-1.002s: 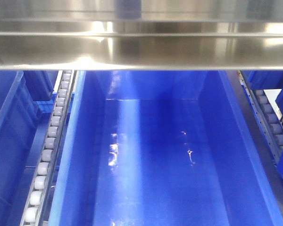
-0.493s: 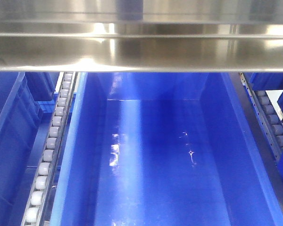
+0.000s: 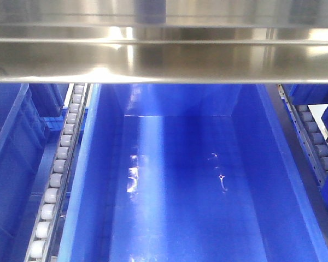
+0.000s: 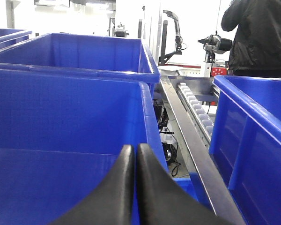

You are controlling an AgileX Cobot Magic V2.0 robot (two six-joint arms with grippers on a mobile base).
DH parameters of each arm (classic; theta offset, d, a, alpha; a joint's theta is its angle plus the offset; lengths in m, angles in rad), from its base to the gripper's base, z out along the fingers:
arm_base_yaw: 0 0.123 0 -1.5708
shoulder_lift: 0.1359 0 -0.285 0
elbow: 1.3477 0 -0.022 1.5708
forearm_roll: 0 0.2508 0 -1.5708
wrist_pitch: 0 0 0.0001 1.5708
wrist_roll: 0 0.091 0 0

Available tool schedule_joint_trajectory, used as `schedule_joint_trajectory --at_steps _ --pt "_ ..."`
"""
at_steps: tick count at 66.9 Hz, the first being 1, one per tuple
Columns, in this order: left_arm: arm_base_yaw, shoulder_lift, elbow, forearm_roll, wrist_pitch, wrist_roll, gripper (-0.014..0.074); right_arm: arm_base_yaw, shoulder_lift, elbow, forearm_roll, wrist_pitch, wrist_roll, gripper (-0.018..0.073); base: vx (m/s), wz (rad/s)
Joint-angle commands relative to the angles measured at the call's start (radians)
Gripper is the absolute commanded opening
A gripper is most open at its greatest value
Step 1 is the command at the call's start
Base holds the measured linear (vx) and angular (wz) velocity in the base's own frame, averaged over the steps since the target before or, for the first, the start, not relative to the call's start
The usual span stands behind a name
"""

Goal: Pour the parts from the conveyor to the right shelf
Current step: 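Turn and stop facing an empty blue bin on the shelf, then lower the right gripper with the block into the blue bin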

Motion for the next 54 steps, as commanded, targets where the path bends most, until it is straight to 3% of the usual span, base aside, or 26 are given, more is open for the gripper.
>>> schedule_joint_trajectory --at_steps 1,14,35,54 --pt "-0.002 -0.011 0.027 -0.009 -0.079 -0.007 -0.0006 0.001 0.009 -0.028 -0.001 -0.086 -0.008 -0.0001 0.0 0.0" --pt "-0.002 -0.011 0.027 -0.009 -0.079 -0.007 -0.0006 0.001 0.012 -0.035 0.056 -0.099 0.046 -0.0001 0.0 0.0" --pt "-0.002 -0.011 0.027 -0.009 -0.079 -0.007 -0.0006 0.002 0.208 -0.164 0.067 -0.029 -0.034 0.0001 0.0 0.0" --pt "-0.002 -0.011 0.027 -0.009 -0.079 -0.007 -0.0006 0.212 0.481 -0.304 0.084 -0.044 -0.117 0.0008 0.0 0.0"
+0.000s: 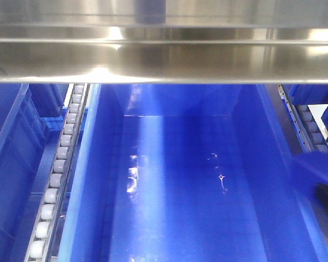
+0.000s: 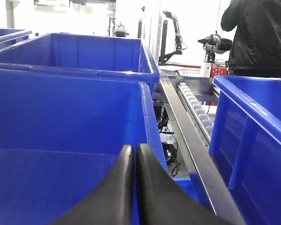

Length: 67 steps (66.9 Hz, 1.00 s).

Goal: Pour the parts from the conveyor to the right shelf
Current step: 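Lower the right gripper with the block into the blue bin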

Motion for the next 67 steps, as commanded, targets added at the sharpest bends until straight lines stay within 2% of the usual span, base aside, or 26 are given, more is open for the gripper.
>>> schedule_joint_trajectory --at_steps 1,11,31,61,67 --pt "-0.002 -0.011 0.027 -0.009 -0.079 -0.007 -0.0006 0.052 0.111 -0.087 0.004 -0.089 -0.037 0.0008 0.0 0.0" --pt "-0.002 -0.011 0.027 -0.009 -0.079 -0.007 -0.0006 0.094 0.32 -0.231 0.013 -0.067 -0.037 0.0011 0.0 0.0" --pt "-0.002 -0.011 0.027 -0.009 -0.079 -0.007 -0.0006 0.095 0.712 -0.491 0.026 0.076 -0.062 0.0023 0.0 0.0" --pt "-0.002 -0.011 0.027 -0.009 -0.079 -0.007 -0.0006 0.097 1.079 -0.822 0.023 0.362 -0.059 0.0036 0.0 0.0" --pt "-0.002 -0.011 0.027 -0.009 -0.079 -0.007 -0.0006 0.134 1.142 -0.887 -0.035 0.403 -0.042 0.0038 0.0 0.0"
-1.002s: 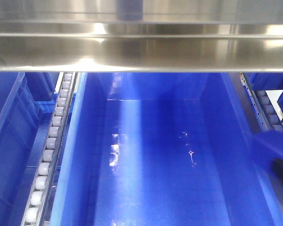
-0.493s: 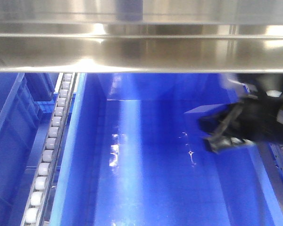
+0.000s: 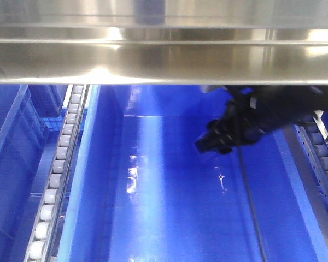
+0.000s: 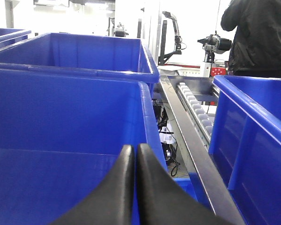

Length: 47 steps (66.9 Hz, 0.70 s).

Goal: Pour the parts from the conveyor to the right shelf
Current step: 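Lower the right gripper with the block into the blue bin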

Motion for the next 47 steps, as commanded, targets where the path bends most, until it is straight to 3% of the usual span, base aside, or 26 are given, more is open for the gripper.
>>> schedule_joint_trajectory --at_steps 1,15,47 --pt "-0.002 -0.011 0.027 -0.009 -0.079 -0.007 -0.0006 0.037 0.029 -0.098 -0.06 0.02 0.017 0.0038 0.0 0.0" --pt "-0.002 -0.011 0.027 -0.009 -0.079 -0.007 -0.0006 0.128 0.165 -0.201 -0.289 0.096 0.236 0.0046 0.0 0.0" --pt "-0.002 -0.011 0.027 -0.009 -0.079 -0.007 -0.0006 0.126 0.364 -0.316 -0.247 0.221 0.259 0.0085 0.0 0.0"
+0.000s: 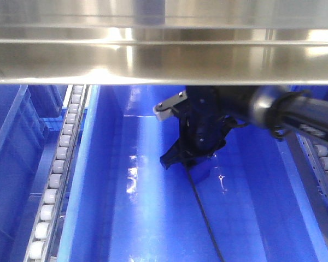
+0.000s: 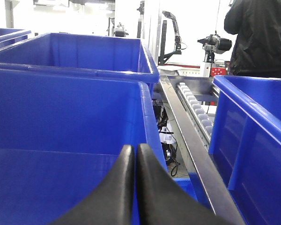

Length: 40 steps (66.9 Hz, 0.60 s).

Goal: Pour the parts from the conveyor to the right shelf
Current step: 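Lower the right gripper with the block into the blue bin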

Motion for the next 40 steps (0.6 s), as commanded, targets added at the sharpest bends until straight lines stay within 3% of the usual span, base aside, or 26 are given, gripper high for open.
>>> schedule_joint_trajectory --at_steps 1,13,29,40 --pt "-0.002 -0.011 0.027 -0.009 -0.079 -0.007 -0.0006 -0.002 -0.021 -0.053 0.001 0.008 0.003 0.009 0.0 0.0" --pt "-0.002 -0.011 0.027 -0.009 -0.079 -0.007 -0.0006 -0.002 0.013 -0.104 0.034 0.046 -0.004 0.0216 0.0 0.0" --pt "-0.002 -0.011 0.027 -0.009 -0.079 -0.007 -0.0006 -0.003 0.013 -0.104 0.036 0.015 -0.006 0.0487 0.0 0.0" --pt "-0.002 -0.011 0.027 -0.009 -0.079 -0.007 -0.0006 -0.003 -0.018 -0.092 0.036 -0.04 -0.007 0.0606 0.0 0.0"
